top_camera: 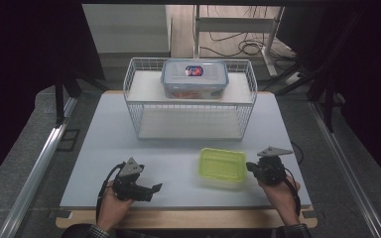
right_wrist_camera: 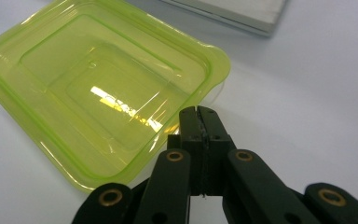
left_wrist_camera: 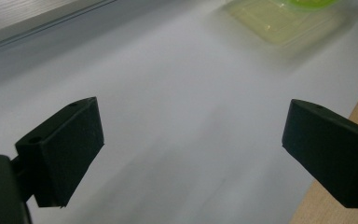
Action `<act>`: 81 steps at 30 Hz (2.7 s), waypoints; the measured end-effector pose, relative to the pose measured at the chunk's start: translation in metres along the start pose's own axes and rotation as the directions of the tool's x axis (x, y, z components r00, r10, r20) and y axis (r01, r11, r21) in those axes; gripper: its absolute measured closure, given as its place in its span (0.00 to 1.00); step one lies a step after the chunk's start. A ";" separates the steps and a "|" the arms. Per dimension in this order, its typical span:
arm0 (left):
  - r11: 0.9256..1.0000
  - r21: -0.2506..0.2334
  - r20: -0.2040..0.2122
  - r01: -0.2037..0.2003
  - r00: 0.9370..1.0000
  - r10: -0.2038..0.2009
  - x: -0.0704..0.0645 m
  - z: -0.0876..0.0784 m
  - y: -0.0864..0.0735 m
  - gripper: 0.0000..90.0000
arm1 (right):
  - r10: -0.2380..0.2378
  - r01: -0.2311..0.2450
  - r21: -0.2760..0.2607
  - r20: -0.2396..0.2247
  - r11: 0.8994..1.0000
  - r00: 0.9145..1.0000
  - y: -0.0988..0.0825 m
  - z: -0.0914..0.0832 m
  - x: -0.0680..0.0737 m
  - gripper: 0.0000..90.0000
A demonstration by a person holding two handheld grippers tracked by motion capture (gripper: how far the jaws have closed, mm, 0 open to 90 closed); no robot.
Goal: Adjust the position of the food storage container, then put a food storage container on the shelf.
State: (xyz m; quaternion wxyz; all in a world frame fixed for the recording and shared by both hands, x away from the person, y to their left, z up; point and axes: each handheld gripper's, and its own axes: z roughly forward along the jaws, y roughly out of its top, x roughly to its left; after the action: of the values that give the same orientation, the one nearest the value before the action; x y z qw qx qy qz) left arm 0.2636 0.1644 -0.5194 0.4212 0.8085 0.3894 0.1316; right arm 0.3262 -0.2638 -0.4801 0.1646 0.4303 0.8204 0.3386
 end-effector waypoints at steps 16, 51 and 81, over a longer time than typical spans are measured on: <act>1.000 -0.006 -0.001 0.001 1.000 -0.001 0.001 -0.002 0.000 0.06 | -0.055 0.055 0.004 -0.097 0.998 0.994 0.030 0.033 0.026 0.99; 1.000 -0.010 0.016 0.022 1.000 -0.021 0.005 -0.001 -0.002 0.05 | -0.081 0.065 -0.104 -0.156 0.992 0.984 0.021 0.027 0.012 0.13; 1.000 0.009 0.020 0.008 1.000 -0.009 0.004 0.002 -0.002 0.05 | 0.276 -0.265 0.082 -0.374 0.961 0.886 0.041 0.063 0.008 0.43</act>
State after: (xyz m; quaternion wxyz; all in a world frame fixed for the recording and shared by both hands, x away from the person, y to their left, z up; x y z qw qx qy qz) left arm 0.2664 0.1669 -0.5227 0.4221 0.8100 0.3891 0.1199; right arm 0.3812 -0.2145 -0.4963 -0.0530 0.4682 0.7735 0.4238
